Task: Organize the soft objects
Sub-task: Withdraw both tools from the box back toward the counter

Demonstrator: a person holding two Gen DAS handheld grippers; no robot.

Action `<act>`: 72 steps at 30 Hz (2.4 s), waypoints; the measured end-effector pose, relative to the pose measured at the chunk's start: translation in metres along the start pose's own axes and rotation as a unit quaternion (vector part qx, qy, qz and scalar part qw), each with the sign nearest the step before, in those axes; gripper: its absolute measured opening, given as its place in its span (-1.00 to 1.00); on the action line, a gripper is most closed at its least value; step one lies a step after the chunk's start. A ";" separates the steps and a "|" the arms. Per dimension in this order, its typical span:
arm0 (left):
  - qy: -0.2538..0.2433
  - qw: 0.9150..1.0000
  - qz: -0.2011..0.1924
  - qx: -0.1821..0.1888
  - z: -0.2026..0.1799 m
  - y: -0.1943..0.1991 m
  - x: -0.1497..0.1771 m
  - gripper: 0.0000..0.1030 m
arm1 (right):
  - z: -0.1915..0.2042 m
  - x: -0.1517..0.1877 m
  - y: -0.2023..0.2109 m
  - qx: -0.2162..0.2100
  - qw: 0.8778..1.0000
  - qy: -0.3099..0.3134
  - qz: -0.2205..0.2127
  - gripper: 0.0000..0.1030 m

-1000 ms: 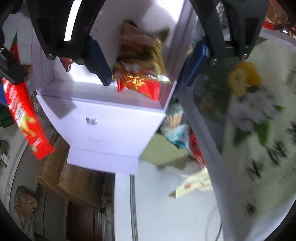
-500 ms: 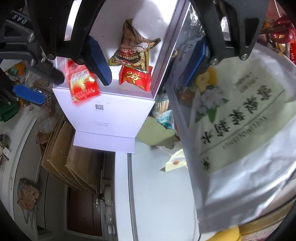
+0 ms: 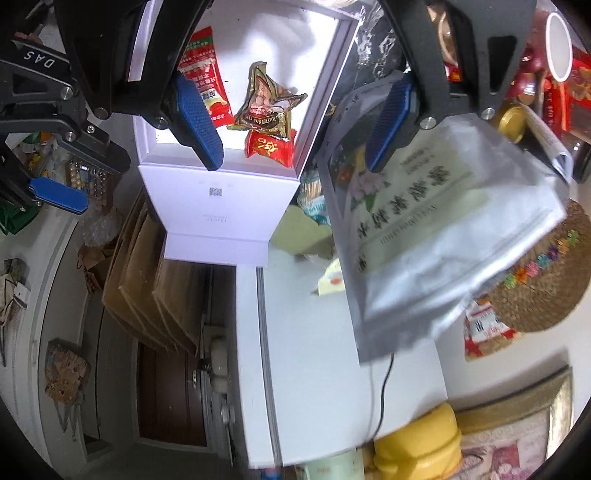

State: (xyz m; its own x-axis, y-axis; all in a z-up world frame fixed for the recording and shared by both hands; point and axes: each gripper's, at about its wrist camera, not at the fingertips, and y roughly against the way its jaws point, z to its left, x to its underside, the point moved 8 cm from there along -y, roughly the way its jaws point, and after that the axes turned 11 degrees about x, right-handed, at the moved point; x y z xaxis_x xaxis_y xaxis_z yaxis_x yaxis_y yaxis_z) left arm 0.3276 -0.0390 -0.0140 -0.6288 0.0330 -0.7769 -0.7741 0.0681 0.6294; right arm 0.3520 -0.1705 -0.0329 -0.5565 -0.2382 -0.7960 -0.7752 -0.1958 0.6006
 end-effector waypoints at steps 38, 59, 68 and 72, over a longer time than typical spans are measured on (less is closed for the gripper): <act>0.017 0.996 -0.078 -0.029 -0.015 0.195 0.083 0.55 | 0.029 0.045 0.203 0.016 0.994 0.004 -0.108 0.58; 0.091 0.995 -0.011 -0.034 -0.005 0.182 0.193 0.55 | 0.045 0.147 0.187 -0.006 0.999 -0.009 -0.038 0.58; 0.114 0.993 0.028 -0.021 0.007 0.157 0.227 0.55 | 0.063 0.184 0.168 -0.041 0.999 -0.016 0.002 0.58; 0.121 0.992 0.040 -0.018 0.013 0.146 0.240 0.55 | 0.074 0.199 0.155 -0.063 0.997 -0.022 0.028 0.58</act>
State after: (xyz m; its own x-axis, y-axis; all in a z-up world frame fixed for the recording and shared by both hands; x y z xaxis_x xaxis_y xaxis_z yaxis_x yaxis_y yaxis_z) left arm 0.0645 -0.0077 -0.1083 -0.6838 -0.2044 -0.7005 -0.7208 0.0395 0.6920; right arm 0.0986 -0.1784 -0.1040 -0.6129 -0.2107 -0.7616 -0.7000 -0.3022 0.6470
